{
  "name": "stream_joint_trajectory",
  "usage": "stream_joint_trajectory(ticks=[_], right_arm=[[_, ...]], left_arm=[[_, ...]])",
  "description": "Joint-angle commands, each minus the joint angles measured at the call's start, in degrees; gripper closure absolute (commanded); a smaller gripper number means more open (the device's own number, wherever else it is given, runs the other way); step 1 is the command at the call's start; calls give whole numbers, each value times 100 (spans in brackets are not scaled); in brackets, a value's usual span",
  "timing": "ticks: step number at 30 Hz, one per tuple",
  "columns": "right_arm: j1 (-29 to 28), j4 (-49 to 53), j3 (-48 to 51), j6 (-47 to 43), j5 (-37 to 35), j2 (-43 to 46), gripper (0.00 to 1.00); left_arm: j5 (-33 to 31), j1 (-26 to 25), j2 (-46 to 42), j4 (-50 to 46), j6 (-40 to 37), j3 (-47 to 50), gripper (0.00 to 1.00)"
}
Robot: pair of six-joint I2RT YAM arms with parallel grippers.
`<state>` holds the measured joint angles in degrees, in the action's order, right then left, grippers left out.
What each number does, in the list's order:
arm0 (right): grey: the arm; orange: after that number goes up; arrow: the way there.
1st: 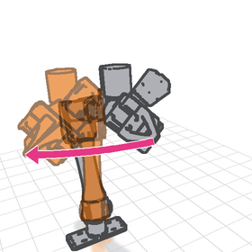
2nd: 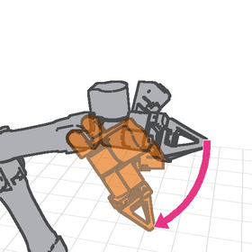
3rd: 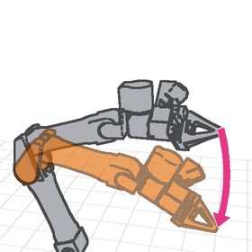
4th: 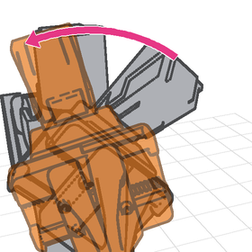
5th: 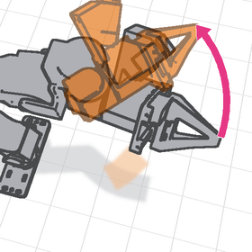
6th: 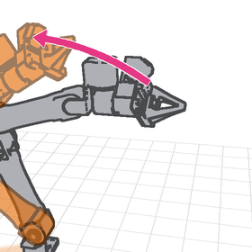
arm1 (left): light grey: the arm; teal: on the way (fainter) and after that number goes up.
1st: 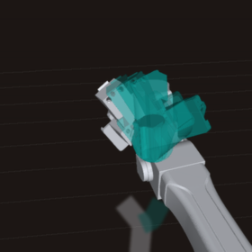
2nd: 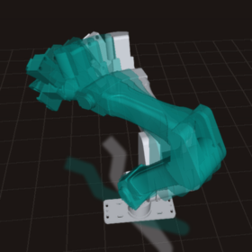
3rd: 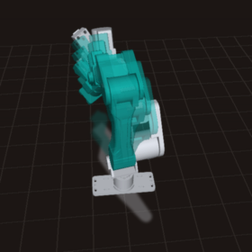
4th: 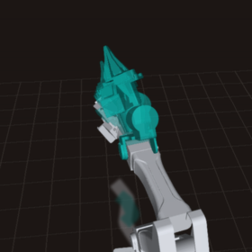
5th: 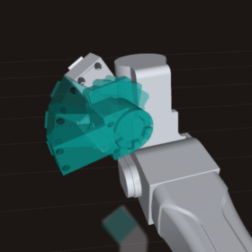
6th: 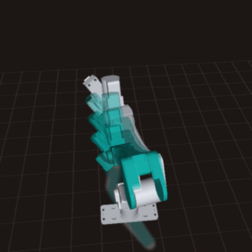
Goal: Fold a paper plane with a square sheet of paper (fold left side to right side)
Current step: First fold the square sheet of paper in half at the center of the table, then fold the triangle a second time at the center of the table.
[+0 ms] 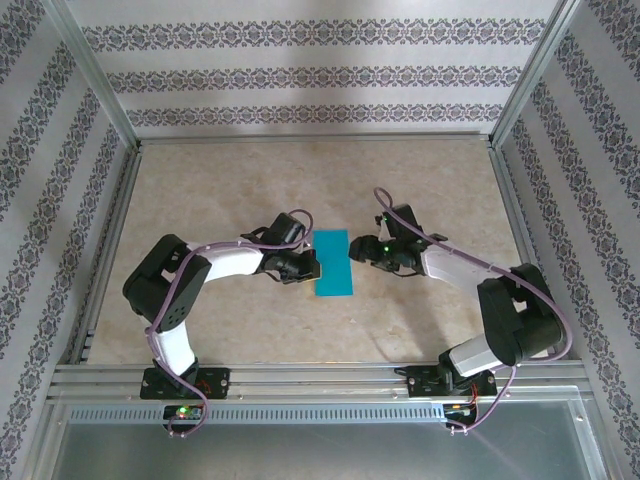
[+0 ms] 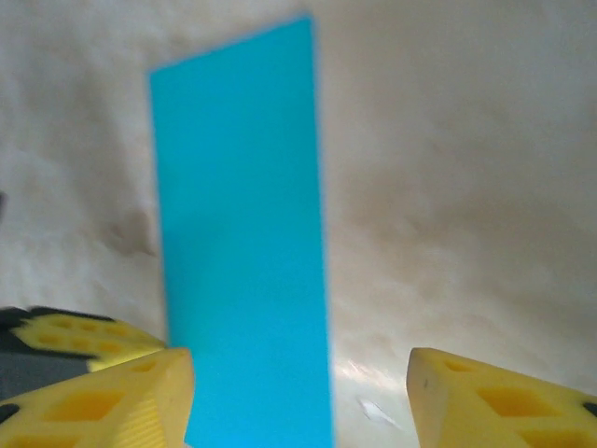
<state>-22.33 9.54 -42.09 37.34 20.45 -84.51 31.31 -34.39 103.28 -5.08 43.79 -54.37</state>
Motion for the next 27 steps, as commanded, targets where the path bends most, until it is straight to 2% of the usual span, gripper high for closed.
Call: stream_joint_trajectory(ticks=[1,8,14,23,27], right_arm=[[9,387,261,-142,90,255,35],[61,722,429,-245,112,450,38],[62,777,326,-247,213,275,41],[46,821,245,-254,267,89,45],[44,827,245,-277,251,44,46]], left_arm=[[38,-6,119,80,16,-190,95],[-54,-6,-59,-18,2,-138,96],[-159,-1,-225,-226,-24,-50,95],[-452,3,-78,-503,-82,-132,97],[-347,3,36,-412,-38,-153,97]])
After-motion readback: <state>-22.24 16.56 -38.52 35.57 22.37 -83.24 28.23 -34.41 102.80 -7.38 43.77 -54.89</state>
